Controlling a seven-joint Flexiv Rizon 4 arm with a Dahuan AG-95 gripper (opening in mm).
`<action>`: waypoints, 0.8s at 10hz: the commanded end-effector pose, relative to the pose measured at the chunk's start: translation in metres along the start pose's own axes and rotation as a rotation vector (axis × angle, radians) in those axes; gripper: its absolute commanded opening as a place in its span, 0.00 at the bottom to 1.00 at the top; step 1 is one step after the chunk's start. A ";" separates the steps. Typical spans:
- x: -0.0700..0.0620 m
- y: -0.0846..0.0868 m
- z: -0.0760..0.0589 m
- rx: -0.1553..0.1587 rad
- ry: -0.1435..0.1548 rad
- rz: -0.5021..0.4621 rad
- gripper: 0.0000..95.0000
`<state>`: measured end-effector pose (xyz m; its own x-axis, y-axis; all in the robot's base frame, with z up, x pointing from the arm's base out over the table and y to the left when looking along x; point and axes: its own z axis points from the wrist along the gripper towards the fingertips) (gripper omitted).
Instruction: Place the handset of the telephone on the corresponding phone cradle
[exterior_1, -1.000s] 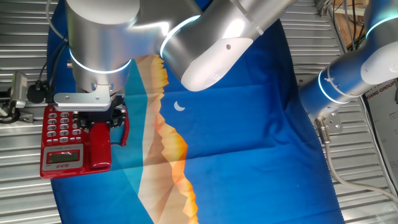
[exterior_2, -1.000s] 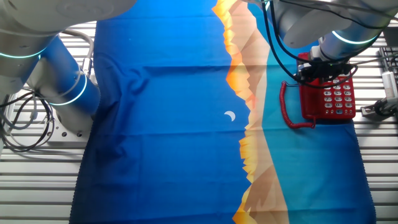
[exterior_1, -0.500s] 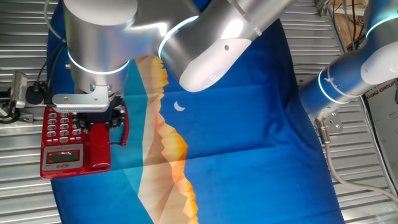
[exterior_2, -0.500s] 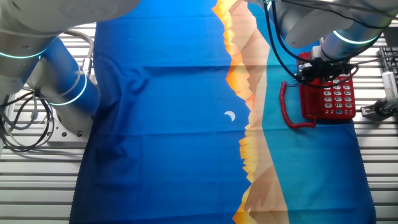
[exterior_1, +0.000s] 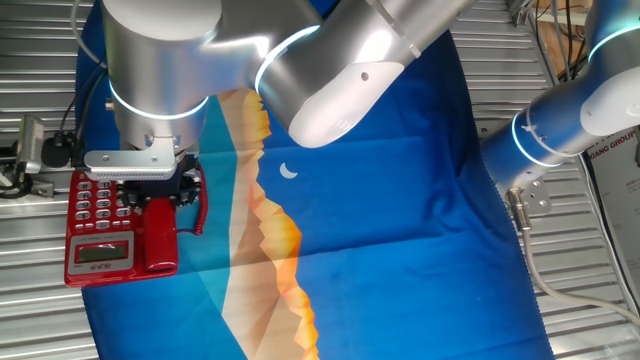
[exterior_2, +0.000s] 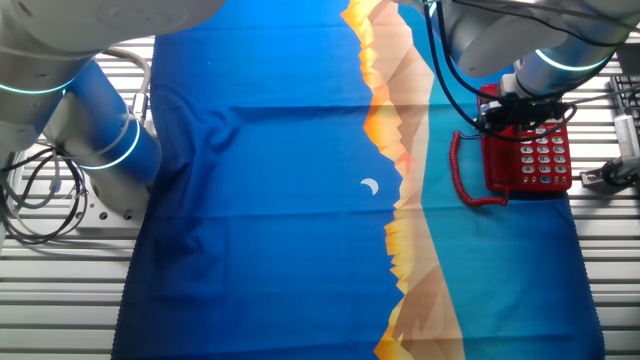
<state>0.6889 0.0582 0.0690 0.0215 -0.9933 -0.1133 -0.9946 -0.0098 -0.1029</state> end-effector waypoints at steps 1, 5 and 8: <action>0.000 0.000 0.000 0.000 0.000 0.000 0.00; 0.000 0.000 0.000 0.001 0.000 -0.001 0.00; 0.000 0.000 0.000 0.002 -0.006 -0.002 0.00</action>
<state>0.6889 0.0583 0.0687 0.0232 -0.9926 -0.1195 -0.9943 -0.0105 -0.1058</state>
